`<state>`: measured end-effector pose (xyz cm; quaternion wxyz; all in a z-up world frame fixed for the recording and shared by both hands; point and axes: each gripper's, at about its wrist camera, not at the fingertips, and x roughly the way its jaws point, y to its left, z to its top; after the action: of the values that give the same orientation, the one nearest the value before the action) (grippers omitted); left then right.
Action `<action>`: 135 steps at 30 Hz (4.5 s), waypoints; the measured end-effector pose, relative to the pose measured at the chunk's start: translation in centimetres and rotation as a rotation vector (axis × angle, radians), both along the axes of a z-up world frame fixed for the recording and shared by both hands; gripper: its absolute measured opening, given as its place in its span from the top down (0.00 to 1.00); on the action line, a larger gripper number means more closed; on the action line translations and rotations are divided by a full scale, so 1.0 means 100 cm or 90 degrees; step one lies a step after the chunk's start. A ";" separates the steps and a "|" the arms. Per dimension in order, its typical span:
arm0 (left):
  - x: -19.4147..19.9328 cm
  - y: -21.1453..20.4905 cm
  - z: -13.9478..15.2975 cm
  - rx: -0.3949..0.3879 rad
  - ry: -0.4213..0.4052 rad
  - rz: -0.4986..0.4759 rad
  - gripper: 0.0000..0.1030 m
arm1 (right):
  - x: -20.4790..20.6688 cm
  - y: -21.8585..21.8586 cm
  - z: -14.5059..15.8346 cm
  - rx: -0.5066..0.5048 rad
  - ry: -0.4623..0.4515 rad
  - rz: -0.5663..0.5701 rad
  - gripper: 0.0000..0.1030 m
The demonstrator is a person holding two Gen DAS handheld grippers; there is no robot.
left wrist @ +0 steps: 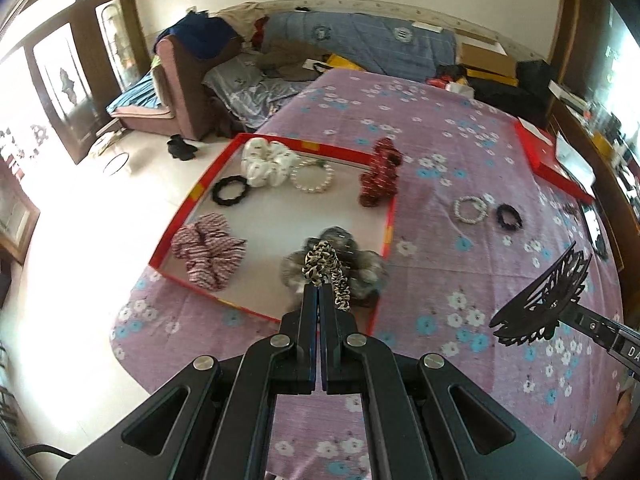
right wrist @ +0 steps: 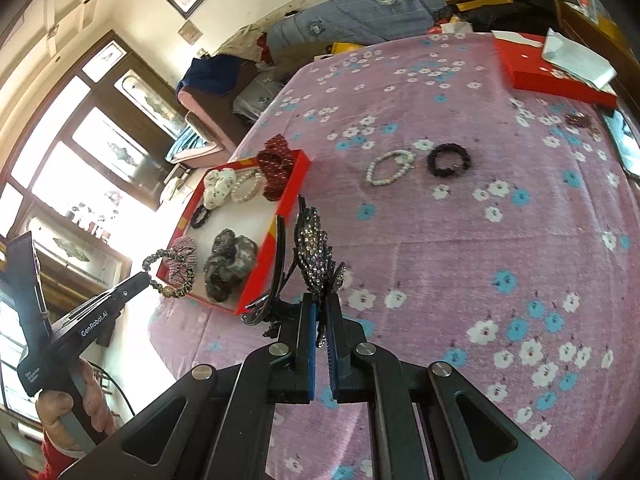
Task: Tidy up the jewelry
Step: 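Carry the leopard-print hair tie and black claw clip over the tray with both tools, then lower the claw clip into the tray with the right tool while the left releases the hair tie, then grasp the white bead bracelet with the left tool while the right grasps the black beaded bracelet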
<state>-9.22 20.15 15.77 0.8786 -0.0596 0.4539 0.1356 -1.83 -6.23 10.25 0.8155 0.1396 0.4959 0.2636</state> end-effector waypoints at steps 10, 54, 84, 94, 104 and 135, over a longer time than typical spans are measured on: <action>-0.005 0.056 0.007 -0.052 -0.021 0.056 0.99 | 0.010 0.035 0.007 -0.001 -0.005 0.033 0.94; 0.037 0.130 -0.085 -0.209 0.052 0.027 0.99 | 0.086 0.201 0.008 -0.045 -0.008 0.097 0.94; 0.040 0.147 -0.110 -0.244 0.065 0.053 0.99 | 0.167 0.326 -0.072 -0.064 0.149 0.137 0.93; 0.038 0.146 -0.109 -0.244 0.062 0.057 0.99 | 0.160 0.328 -0.077 -0.054 0.204 0.145 0.93; 0.028 0.142 -0.102 -0.234 0.055 0.061 0.99 | 0.159 0.330 -0.078 -0.067 0.174 0.151 0.79; 0.000 0.094 -0.039 -0.102 0.027 0.092 0.59 | 0.126 0.183 -0.032 -0.023 0.102 0.078 0.53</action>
<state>-9.18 29.60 11.92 0.8492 -0.1597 0.4761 0.1632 10.75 12.06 7.09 0.7580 0.1147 0.5719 0.2919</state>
